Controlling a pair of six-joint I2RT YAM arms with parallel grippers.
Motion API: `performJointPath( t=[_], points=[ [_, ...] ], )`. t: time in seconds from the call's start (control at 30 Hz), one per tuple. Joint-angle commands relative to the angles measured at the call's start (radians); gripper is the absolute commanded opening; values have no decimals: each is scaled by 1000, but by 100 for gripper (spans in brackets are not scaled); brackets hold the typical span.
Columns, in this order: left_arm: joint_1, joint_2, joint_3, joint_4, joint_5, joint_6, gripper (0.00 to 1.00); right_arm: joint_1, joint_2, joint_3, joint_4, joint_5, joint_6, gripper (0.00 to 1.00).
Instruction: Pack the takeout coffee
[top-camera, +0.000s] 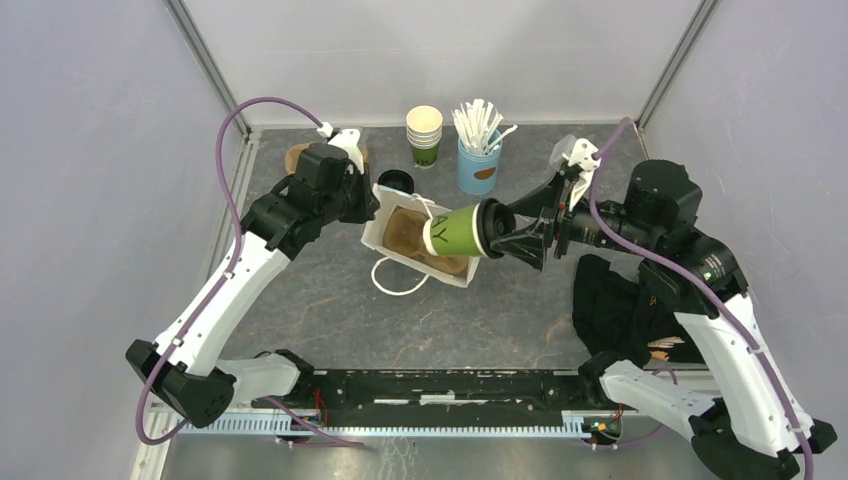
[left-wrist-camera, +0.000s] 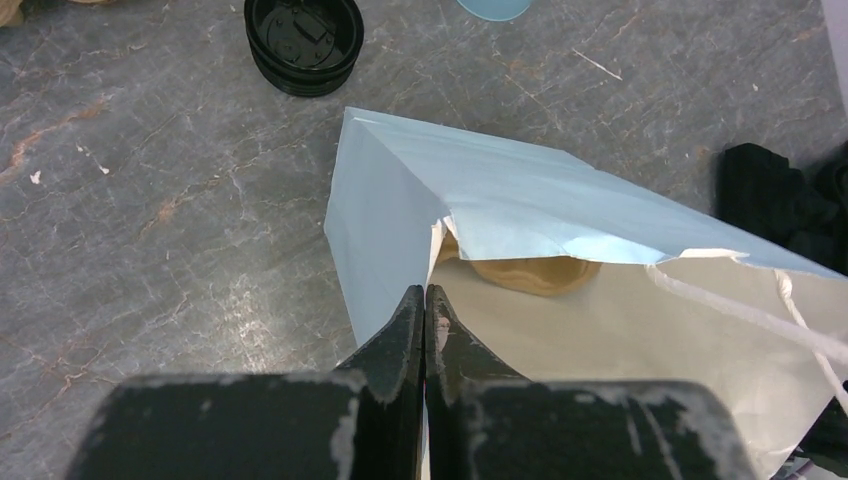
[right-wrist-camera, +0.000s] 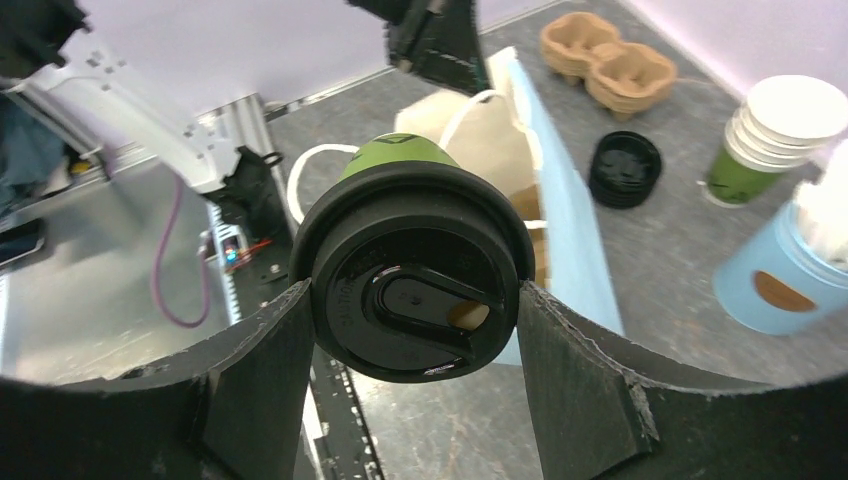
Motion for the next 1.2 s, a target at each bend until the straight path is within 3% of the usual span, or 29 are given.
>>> performJointPath(
  t=[0.0, 0.2, 0.43, 0.6, 0.87, 1.17],
  points=[
    [-2, -39, -20, 57, 4, -3, 2, 88, 31, 51, 41, -42, 22, 28],
    [-2, -62, -42, 51, -15, -4, 2, 308, 108, 102, 41, 171, 14, 25],
    [-2, -92, -84, 71, -32, -11, 2, 442, 181, 166, -33, 492, -99, 21],
    [-3, -121, -120, 100, -27, -6, 2, 533, 253, 187, -134, 610, -246, 23],
    [-3, -195, -228, 186, -8, 17, 2, 674, 322, 118, -86, 845, -487, 24],
    [-2, -288, -336, 279, -1, 62, 2, 708, 435, 143, -103, 918, -612, 25]
  ],
)
